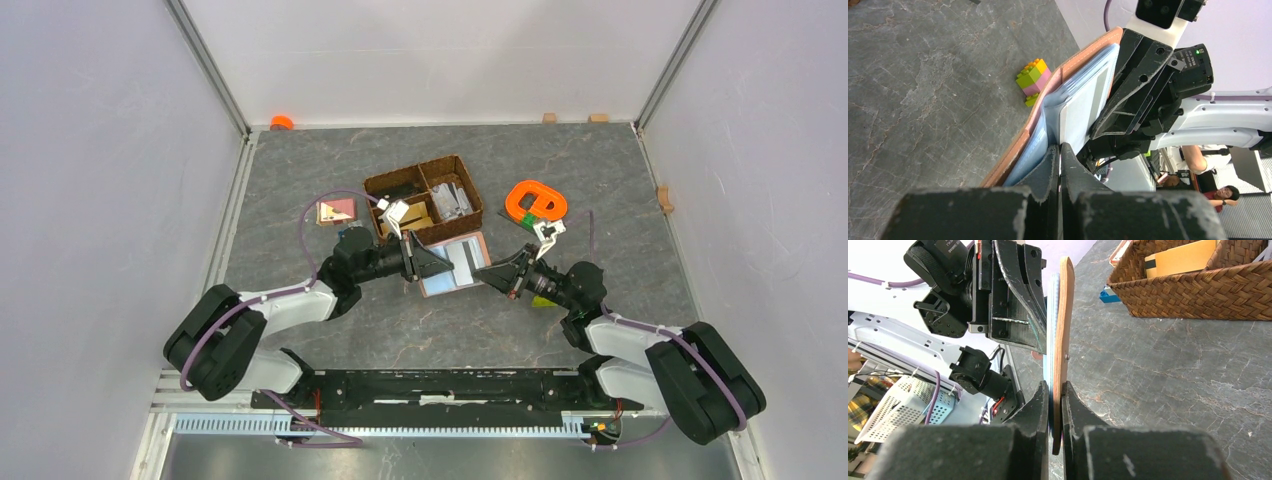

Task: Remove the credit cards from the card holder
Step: Remove the credit card from the card holder.

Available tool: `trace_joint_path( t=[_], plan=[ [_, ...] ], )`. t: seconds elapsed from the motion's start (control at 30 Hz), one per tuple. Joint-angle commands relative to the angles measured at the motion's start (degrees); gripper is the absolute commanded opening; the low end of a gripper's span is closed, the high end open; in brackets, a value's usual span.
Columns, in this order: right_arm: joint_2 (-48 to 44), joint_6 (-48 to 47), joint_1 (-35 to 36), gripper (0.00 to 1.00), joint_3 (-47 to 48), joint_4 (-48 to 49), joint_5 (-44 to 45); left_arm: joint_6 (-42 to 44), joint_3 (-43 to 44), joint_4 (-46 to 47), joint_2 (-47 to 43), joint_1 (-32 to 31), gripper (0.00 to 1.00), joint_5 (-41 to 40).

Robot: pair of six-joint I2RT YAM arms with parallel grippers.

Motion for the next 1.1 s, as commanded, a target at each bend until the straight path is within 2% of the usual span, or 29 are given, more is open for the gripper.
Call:
trace_joint_path(
  t=[0.0,0.47,0.73,0.87,1.07],
  plan=[
    [0.8,-1.5,1.6,0.10,2.2,-0.7,-2.2,1.0,0.9,4.0,-2.0,-1.2,0.02,1.8],
    [2.8,-1.4,1.7,0.10,2.5,-0.4,-2.6,1.3,1.3,3.4,-0.9,-1.2,0.02,1.6],
    [3.6,-0.6,1.9,0.09,2.4,1.4,-3.2,0.1,0.4,6.9,-1.0,-1.2,0.21,2.7],
    [3.7,-0.6,2.3,0.09,2.5,1.6,-3.2,0.1,0.0,7.4,-1.5,-1.2,0.37,2.4],
    [4.1,-0.6,2.9,0.09,2.8,1.9,-3.5,0.2,0.1,7.0,-1.1,-1.2,0.38,2.3]
  ],
)
